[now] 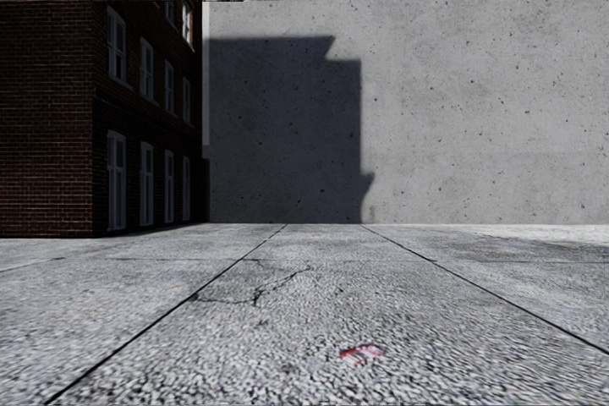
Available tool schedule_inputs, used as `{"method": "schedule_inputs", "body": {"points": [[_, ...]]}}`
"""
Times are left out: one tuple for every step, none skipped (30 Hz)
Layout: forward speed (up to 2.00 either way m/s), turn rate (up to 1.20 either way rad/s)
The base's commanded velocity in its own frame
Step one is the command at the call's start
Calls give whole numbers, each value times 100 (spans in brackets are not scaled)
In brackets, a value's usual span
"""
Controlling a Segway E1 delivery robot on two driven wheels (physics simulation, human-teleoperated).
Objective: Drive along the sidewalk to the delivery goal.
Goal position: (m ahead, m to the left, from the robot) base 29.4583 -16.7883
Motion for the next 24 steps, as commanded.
{"method": "schedule_inputs", "body": {"points": [[0,-120],[0,-120],[0,-120],[0,-120],[0,-120],[0,-120],[0,-120],[0,-120],[0,-120],[0,-120],[0,-120],[0,-120],[0,-120],[0,-120],[0,-120],[0,-114],[0,-91],[0,-77],[0,-74],[0,-73],[0,-73],[0,-73],[0,-73],[0,-73]]}}
